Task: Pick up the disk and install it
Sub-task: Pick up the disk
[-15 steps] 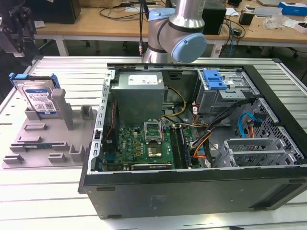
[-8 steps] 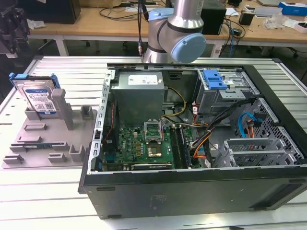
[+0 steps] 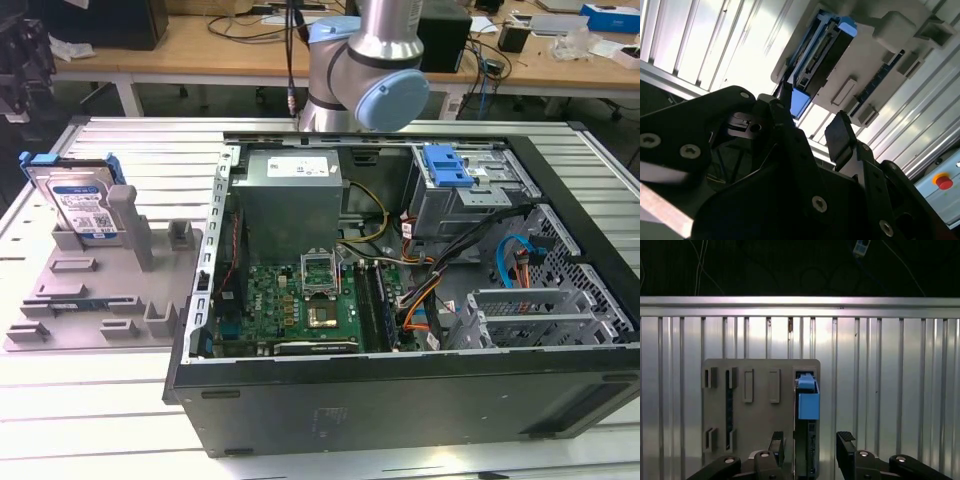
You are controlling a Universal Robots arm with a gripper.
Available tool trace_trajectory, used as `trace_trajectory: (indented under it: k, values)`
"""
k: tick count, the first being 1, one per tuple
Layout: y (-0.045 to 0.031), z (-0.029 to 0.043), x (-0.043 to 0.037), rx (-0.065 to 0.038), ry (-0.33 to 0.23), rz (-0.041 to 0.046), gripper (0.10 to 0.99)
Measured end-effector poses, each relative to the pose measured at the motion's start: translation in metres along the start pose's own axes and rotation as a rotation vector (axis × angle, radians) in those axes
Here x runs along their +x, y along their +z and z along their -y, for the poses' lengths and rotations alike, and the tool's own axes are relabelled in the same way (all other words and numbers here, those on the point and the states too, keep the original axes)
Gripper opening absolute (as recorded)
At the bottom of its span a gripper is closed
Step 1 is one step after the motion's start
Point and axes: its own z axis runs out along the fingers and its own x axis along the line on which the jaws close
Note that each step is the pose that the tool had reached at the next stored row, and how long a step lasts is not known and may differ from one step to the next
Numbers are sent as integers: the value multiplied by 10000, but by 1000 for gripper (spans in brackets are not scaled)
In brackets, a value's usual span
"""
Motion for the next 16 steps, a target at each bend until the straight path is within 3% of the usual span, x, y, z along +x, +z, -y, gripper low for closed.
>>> trace_trajectory:
  k: [5,16]
  values:
    - [34,-81,-6,3,0,1,541]
    - [91,-94,-8,3,0,2,541]
